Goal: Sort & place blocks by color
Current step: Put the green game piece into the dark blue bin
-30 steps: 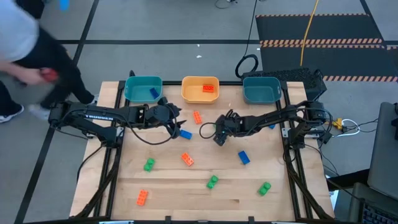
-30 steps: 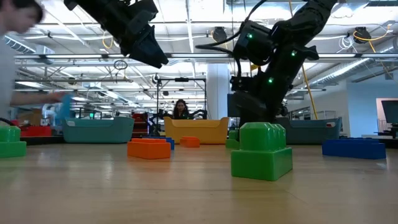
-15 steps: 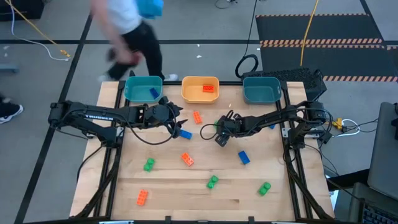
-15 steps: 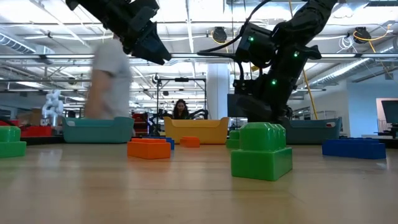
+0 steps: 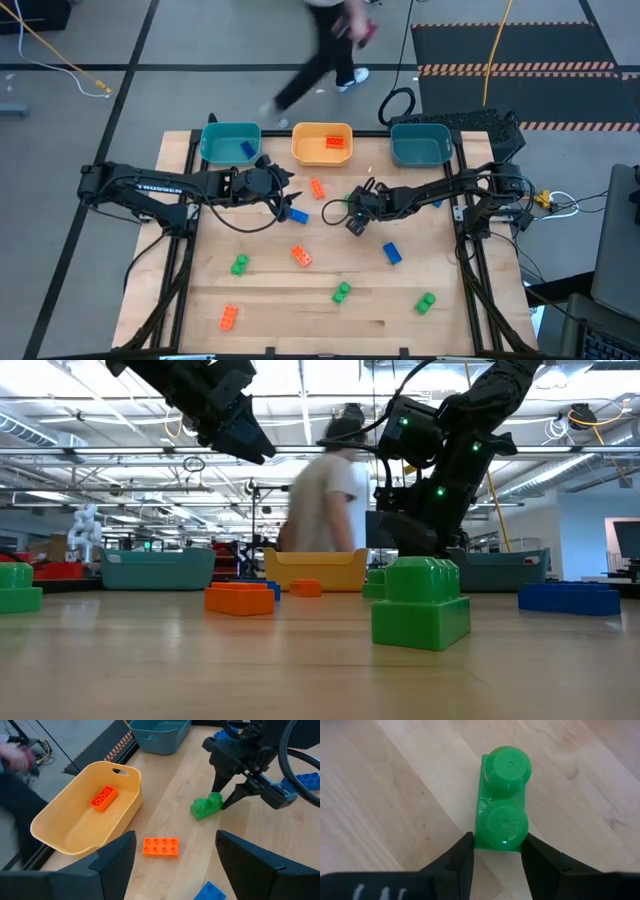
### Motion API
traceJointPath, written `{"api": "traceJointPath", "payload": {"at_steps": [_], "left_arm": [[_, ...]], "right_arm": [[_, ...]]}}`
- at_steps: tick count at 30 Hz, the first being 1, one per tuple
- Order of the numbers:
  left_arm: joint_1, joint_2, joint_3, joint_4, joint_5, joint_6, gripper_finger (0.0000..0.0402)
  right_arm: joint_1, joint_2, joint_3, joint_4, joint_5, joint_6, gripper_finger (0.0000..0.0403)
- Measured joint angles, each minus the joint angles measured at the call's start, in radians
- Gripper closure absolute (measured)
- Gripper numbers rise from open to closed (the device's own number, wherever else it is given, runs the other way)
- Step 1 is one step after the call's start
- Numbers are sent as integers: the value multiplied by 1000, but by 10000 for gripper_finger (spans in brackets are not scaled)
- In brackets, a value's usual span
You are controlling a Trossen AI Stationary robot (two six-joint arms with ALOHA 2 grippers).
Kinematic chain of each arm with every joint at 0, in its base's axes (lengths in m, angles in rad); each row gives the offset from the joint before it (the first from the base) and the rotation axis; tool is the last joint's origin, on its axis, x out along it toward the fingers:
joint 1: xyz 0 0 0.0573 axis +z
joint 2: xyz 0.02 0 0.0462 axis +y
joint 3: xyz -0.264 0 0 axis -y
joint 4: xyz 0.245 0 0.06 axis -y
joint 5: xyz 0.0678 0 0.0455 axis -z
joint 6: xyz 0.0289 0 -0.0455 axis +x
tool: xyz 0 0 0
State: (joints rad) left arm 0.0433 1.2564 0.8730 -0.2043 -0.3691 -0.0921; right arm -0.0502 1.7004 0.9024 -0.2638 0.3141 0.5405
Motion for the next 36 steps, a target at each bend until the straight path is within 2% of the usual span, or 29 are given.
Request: {"api": "traceJointPath", "payload": {"at_steps": [7, 18, 22, 30, 36], "left_arm": [[0, 0, 0, 0, 0, -7, 128], [1, 0, 0, 8, 0, 9, 128], [2, 0, 0, 36, 0, 17, 128], [2, 0, 0, 44, 0, 28, 128], [2, 0, 0, 43, 0, 28, 128]], "right_arm": [[0, -12, 0, 5, -3, -37, 276], [-4, -129, 0, 3, -1, -75, 276], [-18, -181, 0, 2, 29, -119, 276], [-138, -302, 1, -31, 152, -218, 276], [-267, -383, 1, -124, 162, -238, 276]]}}
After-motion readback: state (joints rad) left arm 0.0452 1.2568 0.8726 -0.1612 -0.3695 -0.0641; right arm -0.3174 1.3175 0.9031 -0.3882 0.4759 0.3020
